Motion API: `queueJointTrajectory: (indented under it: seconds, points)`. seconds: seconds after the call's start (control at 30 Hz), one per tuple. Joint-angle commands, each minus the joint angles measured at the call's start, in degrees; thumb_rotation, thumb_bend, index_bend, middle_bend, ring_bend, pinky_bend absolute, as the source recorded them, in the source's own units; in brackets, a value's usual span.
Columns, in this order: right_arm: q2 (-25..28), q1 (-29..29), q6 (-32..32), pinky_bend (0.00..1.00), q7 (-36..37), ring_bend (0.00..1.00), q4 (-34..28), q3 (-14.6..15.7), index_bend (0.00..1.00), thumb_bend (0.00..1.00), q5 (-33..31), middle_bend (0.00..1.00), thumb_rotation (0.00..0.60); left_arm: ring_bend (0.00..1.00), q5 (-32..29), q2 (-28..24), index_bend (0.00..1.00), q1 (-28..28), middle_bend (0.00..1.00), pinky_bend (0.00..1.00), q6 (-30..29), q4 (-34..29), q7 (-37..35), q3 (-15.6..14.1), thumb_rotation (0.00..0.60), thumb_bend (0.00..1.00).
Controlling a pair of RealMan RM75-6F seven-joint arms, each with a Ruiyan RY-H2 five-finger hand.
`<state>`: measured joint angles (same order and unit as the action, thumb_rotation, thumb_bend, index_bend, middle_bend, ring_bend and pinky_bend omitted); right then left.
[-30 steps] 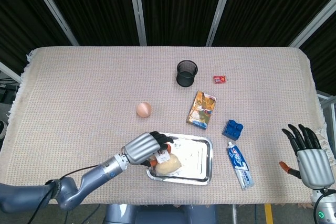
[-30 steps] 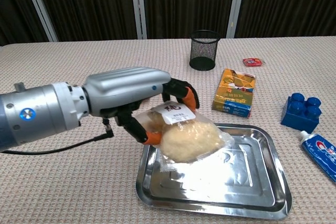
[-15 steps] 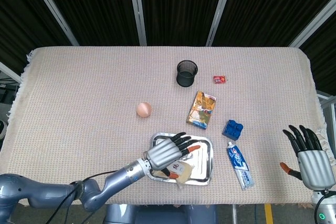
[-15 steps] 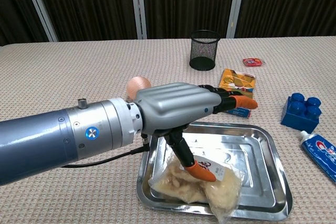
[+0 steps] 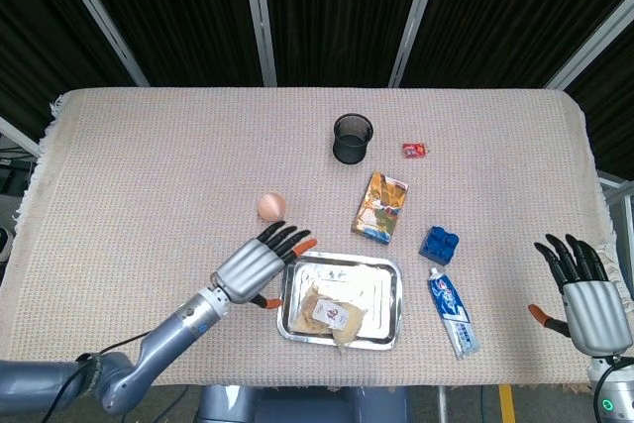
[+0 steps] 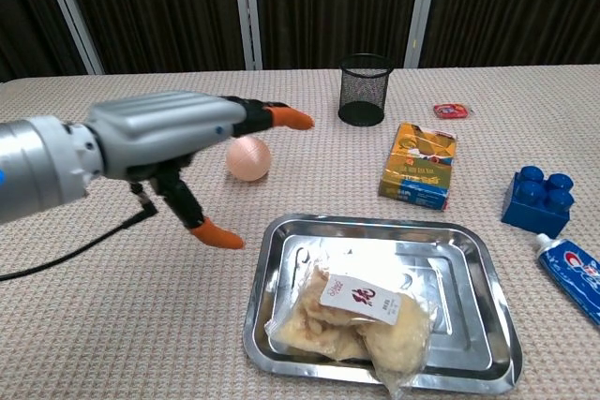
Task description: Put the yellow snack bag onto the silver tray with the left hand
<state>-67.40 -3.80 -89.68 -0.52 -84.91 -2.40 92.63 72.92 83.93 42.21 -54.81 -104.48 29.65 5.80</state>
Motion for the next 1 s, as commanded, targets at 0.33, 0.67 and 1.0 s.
queueJointTrajectory:
  seconds: [0.33,0.67,1.0]
  points:
    - [-0.41,-0.95,0.72,0.10,0.56,0.00,0.53,-0.03,0.13,0.00,0.72,0.08,0.600,0.00,7.16,-16.37,0.13,-14.17,0.00,0.00,-17.52,-5.88,-9.51,-5.85,0.526,0.04]
    - [-0.52,-0.78,0.75,0.10,0.72,0.00,0.76,0.05,0.13,0.00,0.27,0.08,0.600,0.00,15.97,-19.72,0.14,-25.35,0.00,0.00,-31.34,-2.86,-16.30,-12.17,0.529,0.04]
    - [-0.87,-1.49,1.20,0.10,-0.07,0.00,0.43,-0.25,0.13,0.00,0.44,0.08,0.600,0.00,16.99,-20.06,0.16,-32.35,0.00,0.00,-36.47,0.36,-18.57,-15.18,0.535,0.04]
